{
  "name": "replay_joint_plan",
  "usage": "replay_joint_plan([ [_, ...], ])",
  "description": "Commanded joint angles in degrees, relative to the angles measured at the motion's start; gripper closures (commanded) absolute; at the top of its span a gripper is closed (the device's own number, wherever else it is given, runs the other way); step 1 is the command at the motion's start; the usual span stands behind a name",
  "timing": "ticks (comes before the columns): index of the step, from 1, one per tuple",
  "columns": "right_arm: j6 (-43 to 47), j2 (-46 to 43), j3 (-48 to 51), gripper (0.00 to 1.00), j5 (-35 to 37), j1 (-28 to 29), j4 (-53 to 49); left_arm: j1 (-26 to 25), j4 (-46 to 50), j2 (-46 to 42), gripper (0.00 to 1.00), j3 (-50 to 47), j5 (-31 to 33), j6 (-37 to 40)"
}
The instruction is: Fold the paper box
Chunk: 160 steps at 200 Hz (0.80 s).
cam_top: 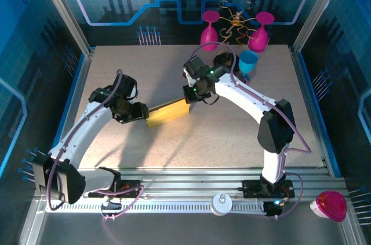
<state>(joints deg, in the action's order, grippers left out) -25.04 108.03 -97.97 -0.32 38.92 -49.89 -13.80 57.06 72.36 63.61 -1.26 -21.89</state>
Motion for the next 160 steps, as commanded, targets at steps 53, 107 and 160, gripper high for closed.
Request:
replay_joint_plan([
  [53, 0.62, 1.65, -1.66, 1.00, -1.49, -0.95, -1.70, -0.44, -2.74, 2.96, 0.63, 2.72, -0.59, 2.56],
  [107, 0.61, 2.01, -2.13, 1.00, -1.75, -1.12, -1.73, -0.43, -2.65, 4.01, 0.75, 3.09, -0.47, 2.80],
  [160, 0.53, 2.01, -2.22, 1.00, -1.97, -1.21, -1.79, -0.46, -3.72, 4.70, 0.79, 2.90, -0.34, 2.82],
])
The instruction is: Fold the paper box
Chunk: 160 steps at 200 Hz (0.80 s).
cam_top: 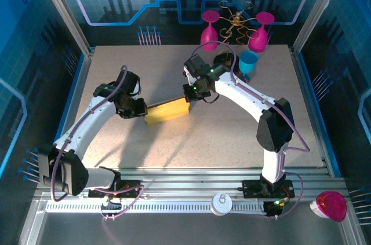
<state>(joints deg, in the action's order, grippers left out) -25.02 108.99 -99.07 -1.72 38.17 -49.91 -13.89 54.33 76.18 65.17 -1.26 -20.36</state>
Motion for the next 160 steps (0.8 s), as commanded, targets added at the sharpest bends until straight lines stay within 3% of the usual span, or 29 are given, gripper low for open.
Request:
replay_joint_plan([
  [1, 0.50, 1.05, -1.13, 1.00, -0.57, -0.47, -1.77, -0.36, -0.98, 0.88, 0.79, 1.36, -0.37, 1.29],
  [76, 0.63, 0.96, -1.46, 1.00, -0.23, -0.47, -2.28, -1.05, 2.53, 1.19, 0.94, 3.82, -0.03, 0.59],
  [160, 1.06, 2.61, -3.32, 1.00, -0.64, -0.45, -3.09, -0.96, 11.58, 7.16, 0.97, 10.43, -2.46, -3.61],
])
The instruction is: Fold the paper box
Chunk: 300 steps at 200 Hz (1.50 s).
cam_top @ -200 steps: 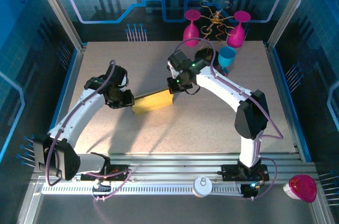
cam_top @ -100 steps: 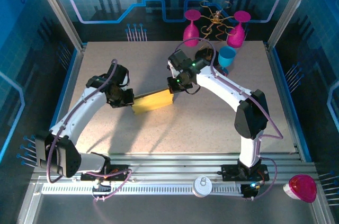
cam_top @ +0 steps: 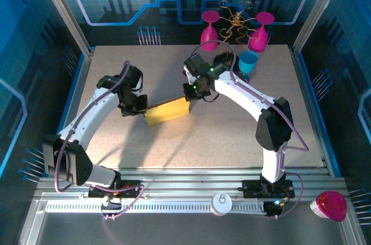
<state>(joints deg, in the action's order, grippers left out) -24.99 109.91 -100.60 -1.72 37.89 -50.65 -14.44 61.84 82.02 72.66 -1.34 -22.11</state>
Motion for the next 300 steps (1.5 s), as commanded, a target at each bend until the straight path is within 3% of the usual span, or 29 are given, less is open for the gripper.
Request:
replay_joint_plan([
  [1, 1.06, 1.75, -1.79, 1.00, -0.60, -0.18, -2.34, -0.42, 4.11, 1.40, 0.97, 3.02, -2.36, -1.92],
  [163, 1.88, 4.02, -4.95, 1.00, -1.47, -0.38, -4.37, 0.77, 13.69, 9.43, 0.96, 14.35, -10.59, -6.14],
  [300, 1.53, 4.00, -4.00, 1.00, -1.62, 0.26, -3.82, 1.13, 12.68, 9.96, 0.95, 14.10, -16.40, -10.23],
])
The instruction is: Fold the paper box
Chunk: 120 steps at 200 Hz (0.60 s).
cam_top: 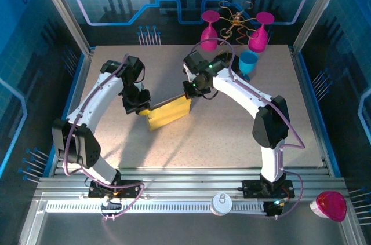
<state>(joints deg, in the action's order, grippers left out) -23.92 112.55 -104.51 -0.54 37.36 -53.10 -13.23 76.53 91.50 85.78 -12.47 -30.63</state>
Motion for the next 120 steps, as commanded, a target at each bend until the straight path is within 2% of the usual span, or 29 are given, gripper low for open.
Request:
replay_joint_plan([
  [1, 0.46, 1.40, -0.08, 1.00, -2.80, 0.78, -1.42, -0.10, -1.96, 0.54, 0.95, 1.02, -5.37, -1.71],
  [42, 0.43, 1.46, -0.30, 1.00, -2.63, 0.78, -1.43, -0.04, -1.65, 0.69, 1.00, 0.93, -6.08, -1.64],
  [120, 0.27, 1.44, -0.17, 1.00, -2.67, 0.71, -1.24, -0.04, -1.81, -0.80, 1.00, -1.18, -4.36, -1.62],
])
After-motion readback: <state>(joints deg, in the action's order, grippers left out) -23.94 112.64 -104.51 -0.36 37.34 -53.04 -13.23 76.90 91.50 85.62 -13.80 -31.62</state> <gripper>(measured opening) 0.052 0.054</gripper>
